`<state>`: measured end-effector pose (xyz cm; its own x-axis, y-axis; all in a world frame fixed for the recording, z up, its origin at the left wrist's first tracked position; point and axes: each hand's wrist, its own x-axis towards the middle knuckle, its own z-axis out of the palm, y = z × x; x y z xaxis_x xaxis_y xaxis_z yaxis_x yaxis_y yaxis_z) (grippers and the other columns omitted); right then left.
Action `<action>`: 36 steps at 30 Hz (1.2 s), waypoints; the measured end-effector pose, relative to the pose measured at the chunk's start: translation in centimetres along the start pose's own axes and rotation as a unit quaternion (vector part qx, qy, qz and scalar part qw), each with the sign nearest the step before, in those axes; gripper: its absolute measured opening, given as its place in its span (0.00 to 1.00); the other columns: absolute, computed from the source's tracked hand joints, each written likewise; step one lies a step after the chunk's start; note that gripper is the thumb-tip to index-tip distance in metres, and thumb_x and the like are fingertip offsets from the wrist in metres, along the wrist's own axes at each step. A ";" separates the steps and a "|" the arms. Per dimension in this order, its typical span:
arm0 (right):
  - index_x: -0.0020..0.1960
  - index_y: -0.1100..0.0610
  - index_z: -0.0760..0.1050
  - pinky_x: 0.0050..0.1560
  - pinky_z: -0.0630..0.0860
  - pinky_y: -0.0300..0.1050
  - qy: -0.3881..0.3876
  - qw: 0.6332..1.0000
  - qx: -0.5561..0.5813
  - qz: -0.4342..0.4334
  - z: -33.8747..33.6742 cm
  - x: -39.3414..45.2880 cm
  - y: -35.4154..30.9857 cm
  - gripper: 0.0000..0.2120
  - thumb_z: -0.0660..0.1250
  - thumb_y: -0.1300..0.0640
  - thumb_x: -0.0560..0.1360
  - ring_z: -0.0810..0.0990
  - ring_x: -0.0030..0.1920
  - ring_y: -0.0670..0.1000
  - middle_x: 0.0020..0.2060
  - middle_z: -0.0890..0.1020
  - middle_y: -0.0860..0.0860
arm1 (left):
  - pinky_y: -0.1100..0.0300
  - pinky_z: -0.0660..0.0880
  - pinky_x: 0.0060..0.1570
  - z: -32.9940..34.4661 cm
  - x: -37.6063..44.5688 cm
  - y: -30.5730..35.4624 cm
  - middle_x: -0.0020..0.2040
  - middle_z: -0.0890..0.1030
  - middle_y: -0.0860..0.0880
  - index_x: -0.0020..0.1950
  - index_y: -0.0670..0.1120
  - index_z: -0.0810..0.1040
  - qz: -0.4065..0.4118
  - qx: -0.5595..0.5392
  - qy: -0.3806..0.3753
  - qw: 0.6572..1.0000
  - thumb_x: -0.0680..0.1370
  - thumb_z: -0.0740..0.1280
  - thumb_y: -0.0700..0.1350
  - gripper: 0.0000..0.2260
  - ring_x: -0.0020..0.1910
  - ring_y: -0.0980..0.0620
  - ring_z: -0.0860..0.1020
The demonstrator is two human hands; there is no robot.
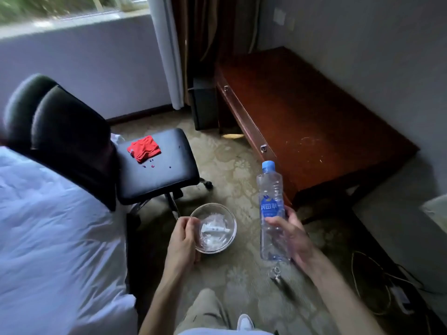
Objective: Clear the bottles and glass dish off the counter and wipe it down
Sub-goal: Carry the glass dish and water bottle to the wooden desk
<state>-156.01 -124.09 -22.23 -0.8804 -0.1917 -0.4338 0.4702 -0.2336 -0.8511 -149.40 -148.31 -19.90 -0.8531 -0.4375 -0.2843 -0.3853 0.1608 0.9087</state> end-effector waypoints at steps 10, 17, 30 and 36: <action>0.61 0.53 0.71 0.50 0.78 0.53 0.217 0.971 0.093 0.017 1.4 15.0 -3.1 0.49 0.84 0.42 0.44 0.83 0.47 0.56 0.52 0.83 0.56 | 0.53 0.71 0.26 7.1 24.4 4.5 0.33 0.76 0.46 0.43 0.51 0.74 0.002 0.088 -0.184 0.979 0.83 0.57 0.52 0.12 0.26 0.48 0.73; 0.56 0.57 0.74 0.41 0.81 0.52 0.326 0.928 0.168 -0.057 -1.1 20.7 -10.6 0.48 0.85 0.45 0.39 0.83 0.40 0.55 0.44 0.84 0.56 | 0.61 0.66 0.20 17.3 36.0 13.8 0.31 0.75 0.46 0.49 0.46 0.75 0.090 0.124 -0.297 0.942 0.84 0.56 0.48 0.11 0.20 0.52 0.69; 0.60 0.53 0.70 0.46 0.72 0.37 0.468 0.876 0.116 0.012 -13.7 30.1 -13.6 0.38 0.83 0.49 0.55 0.81 0.51 0.45 0.53 0.82 0.50 | 0.62 0.72 0.18 39.5 43.7 16.5 0.42 0.77 0.44 0.49 0.43 0.71 0.042 0.204 -0.449 0.869 0.84 0.57 0.49 0.11 0.28 0.48 0.77; 0.64 0.53 0.65 0.42 0.73 0.28 0.515 0.855 0.058 -0.025 -17.6 33.7 -16.5 0.35 0.78 0.68 0.63 0.77 0.49 0.37 0.51 0.78 0.43 | 0.58 0.76 0.19 47.2 47.6 17.5 0.53 0.78 0.39 0.62 0.42 0.69 0.035 0.286 -0.479 0.829 0.83 0.57 0.44 0.09 0.32 0.47 0.79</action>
<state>-194.50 -109.90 -28.06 -0.4586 0.7491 -0.4781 0.3808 -0.3204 -0.8674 -213.36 -124.57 -32.01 -0.6628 0.4509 -0.5979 -0.1928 0.6688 0.7180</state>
